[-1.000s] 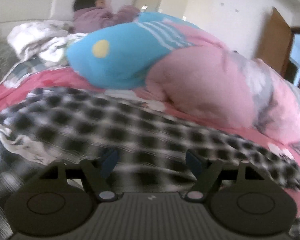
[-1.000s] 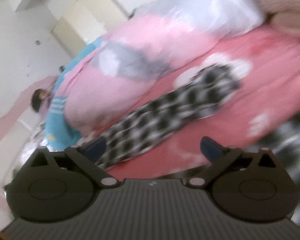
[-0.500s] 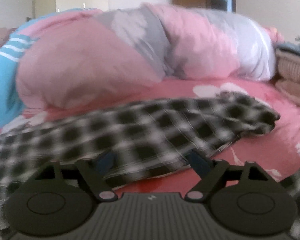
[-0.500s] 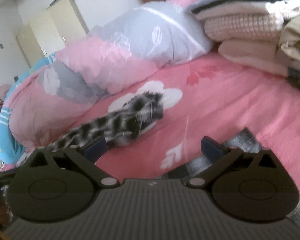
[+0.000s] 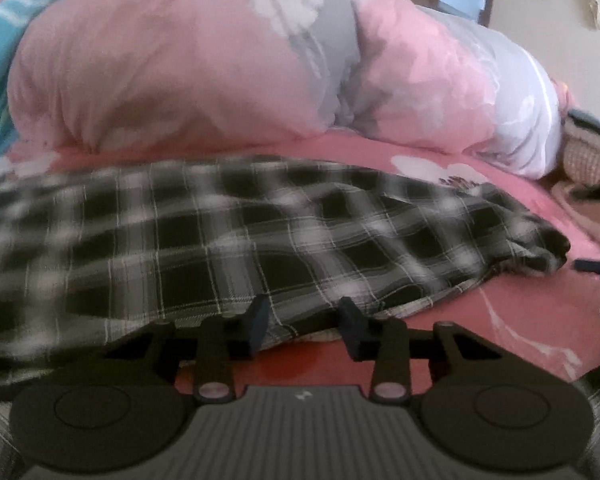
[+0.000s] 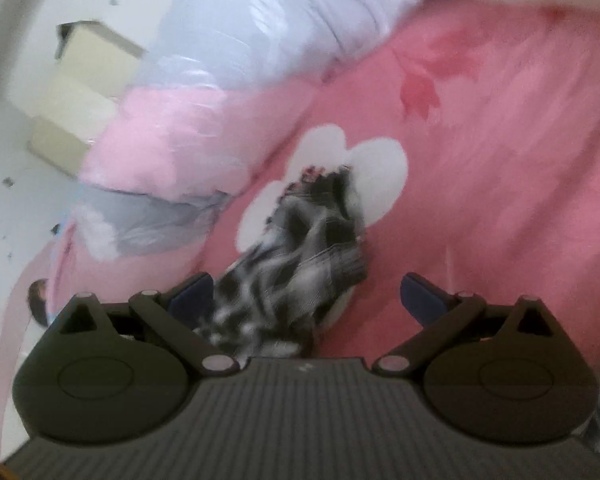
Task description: Fold clothes
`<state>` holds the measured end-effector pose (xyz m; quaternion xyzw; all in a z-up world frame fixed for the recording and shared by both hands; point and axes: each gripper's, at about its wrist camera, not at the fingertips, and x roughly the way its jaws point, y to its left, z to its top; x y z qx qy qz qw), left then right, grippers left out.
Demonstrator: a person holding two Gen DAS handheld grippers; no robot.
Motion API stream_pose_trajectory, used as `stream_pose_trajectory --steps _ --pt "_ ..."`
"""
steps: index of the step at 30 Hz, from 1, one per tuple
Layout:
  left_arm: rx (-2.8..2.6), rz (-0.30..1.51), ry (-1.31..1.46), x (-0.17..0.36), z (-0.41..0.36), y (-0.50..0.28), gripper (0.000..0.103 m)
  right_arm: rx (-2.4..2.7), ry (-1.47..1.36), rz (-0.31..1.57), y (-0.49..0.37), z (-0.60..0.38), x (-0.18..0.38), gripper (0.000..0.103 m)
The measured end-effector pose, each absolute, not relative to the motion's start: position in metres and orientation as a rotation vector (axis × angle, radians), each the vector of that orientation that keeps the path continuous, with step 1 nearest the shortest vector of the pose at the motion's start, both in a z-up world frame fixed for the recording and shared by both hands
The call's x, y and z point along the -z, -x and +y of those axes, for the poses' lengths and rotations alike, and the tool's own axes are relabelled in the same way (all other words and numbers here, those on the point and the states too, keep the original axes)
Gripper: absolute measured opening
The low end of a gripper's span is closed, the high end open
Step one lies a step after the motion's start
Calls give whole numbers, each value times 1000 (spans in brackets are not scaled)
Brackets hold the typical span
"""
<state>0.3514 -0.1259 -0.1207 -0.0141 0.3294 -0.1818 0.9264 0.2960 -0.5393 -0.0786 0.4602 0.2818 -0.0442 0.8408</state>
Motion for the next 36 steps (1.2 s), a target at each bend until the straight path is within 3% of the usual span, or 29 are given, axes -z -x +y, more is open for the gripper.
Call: stream_pose_trajectory --steps 1,2,4,5,6,8,14,19,27,34,36 --pt "373 678 43 121 -124 -351 36 116 -972 611 -305 -539 85 95" --pt "374 680 56 121 -121 -352 34 137 -959 625 -314 -538 91 86" --pt "372 684 82 122 -117 -352 31 146 -864 631 -326 -531 92 60" --pt "372 684 85 122 -117 -352 30 146 -817 640 -331 -527 89 31" --pt "373 684 88 122 -116 -352 30 143 -777 646 -336 -523 86 12" --pt "373 685 94 123 -115 -352 30 130 -726 625 -346 -515 73 8" --pt "376 685 112 123 -113 -353 30 -98 -377 542 -377 -411 9 6" --pt "378 686 124 124 -112 -354 30 -331 -30 613 -360 -303 18 10" --pt "377 686 125 124 -114 -355 30 -388 -86 638 -315 -317 20 42" --pt "373 688 122 125 -114 -355 30 -280 -131 593 -311 -356 17 47" --pt "373 689 123 125 -114 -355 30 -252 -120 605 -321 -361 23 54"
